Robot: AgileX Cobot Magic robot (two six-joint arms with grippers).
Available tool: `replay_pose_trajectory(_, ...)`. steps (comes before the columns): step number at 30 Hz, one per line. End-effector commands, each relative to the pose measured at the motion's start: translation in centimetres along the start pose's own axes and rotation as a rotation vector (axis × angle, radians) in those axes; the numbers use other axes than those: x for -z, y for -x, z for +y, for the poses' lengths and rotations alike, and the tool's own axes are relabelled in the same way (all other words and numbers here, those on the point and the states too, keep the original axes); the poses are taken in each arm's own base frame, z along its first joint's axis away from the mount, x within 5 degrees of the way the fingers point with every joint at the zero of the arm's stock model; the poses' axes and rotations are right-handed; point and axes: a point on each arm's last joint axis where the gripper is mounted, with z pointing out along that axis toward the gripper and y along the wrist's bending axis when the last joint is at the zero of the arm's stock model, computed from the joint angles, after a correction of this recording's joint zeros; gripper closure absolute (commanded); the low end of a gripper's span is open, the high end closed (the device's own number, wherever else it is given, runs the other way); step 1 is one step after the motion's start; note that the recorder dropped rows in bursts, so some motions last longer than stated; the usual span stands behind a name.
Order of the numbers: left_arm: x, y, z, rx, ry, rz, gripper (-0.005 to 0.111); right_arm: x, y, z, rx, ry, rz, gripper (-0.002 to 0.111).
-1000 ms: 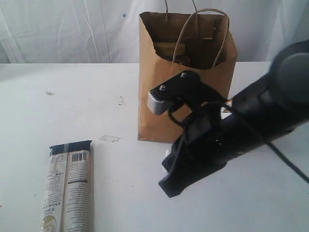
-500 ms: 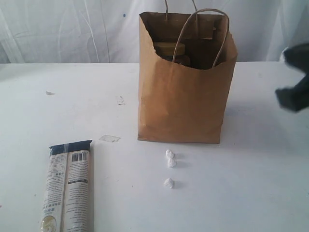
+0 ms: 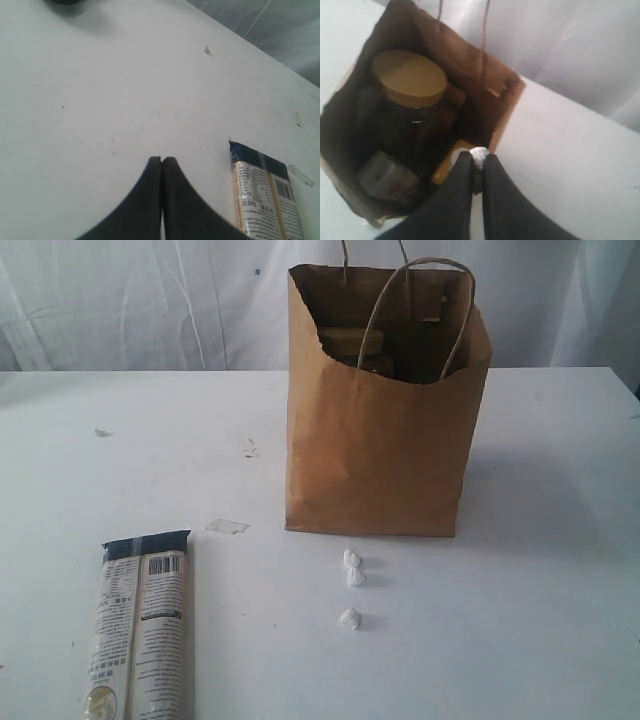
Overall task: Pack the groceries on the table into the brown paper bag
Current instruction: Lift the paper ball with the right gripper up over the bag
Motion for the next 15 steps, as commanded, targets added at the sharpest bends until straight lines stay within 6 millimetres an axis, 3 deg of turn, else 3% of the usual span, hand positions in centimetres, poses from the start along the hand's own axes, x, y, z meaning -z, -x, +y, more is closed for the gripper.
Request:
replay_pose_trajectory(1,0.0,-0.1,0.1,-0.005,0.002,-0.002,0.107,-2.4,1.1,-2.2,-0.117,0.150,-0.004,0.108)
replay_pose_trajectory(6,0.0,-0.1,0.1,-0.005,0.002,-0.002,0.107,-5.0,0.3,-4.4,-0.206,0.128,0.022,0.108)
replay_pose_trajectory(15,0.0,-0.1,0.1,-0.005,0.002,-0.002,0.107,-6.5,0.9,-2.4,-0.107,0.388,-0.049,0.107)
